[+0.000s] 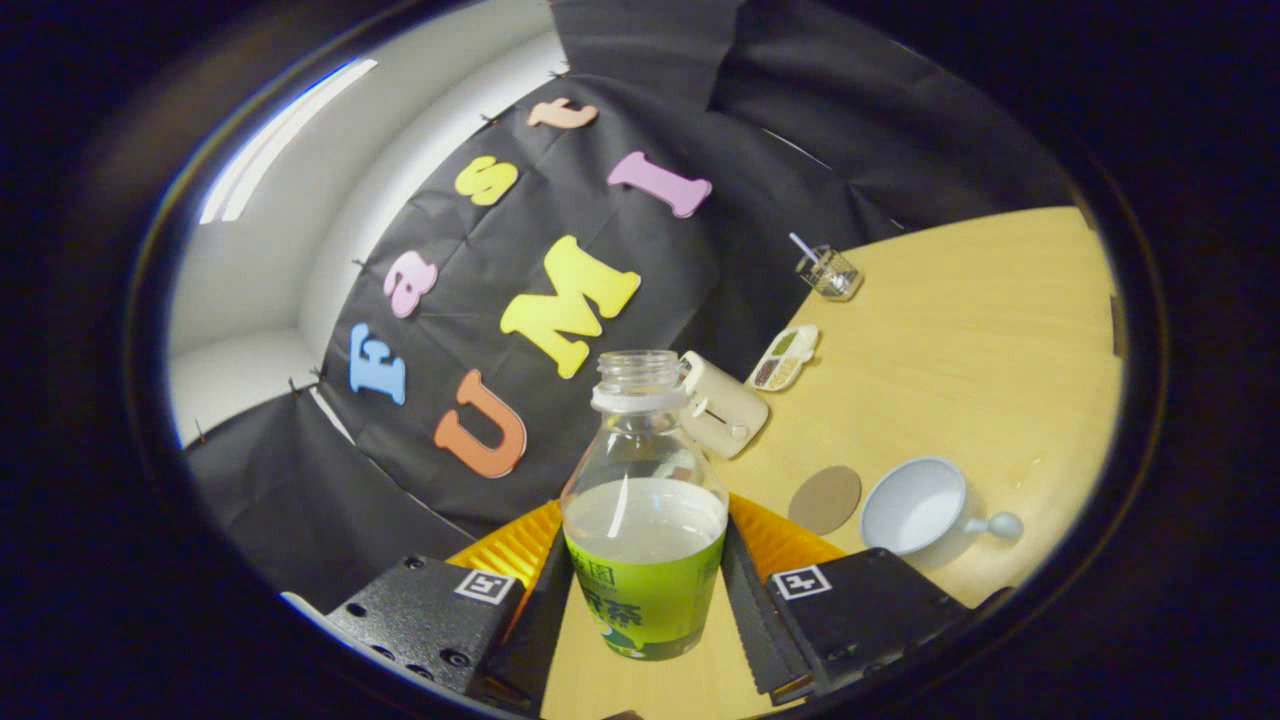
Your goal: Take the bottle from table, then pour the juice into the cup, finally place the bottle on the coaster
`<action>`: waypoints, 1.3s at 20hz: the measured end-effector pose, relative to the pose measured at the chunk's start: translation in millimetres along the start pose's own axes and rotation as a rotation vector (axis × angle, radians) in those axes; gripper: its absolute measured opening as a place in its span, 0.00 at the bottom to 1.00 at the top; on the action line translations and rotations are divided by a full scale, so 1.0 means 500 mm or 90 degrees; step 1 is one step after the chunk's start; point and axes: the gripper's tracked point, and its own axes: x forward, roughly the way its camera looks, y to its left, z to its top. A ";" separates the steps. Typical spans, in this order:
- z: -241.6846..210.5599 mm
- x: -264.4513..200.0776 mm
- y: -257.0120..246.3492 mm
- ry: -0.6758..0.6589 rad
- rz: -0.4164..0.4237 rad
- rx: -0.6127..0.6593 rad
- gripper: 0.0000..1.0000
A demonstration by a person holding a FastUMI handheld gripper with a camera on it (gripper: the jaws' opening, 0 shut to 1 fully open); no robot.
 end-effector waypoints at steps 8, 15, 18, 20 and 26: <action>0.038 0.007 -0.018 -0.049 -0.070 -0.255 0.79; 0.071 0.073 -0.064 -0.038 -0.125 -0.384 0.79; 0.070 0.120 -0.073 -0.037 -0.129 -0.400 0.79; 0.064 0.150 -0.084 -0.032 -0.139 -0.410 0.79; 0.027 0.243 -0.119 0.002 -0.160 -0.468 0.80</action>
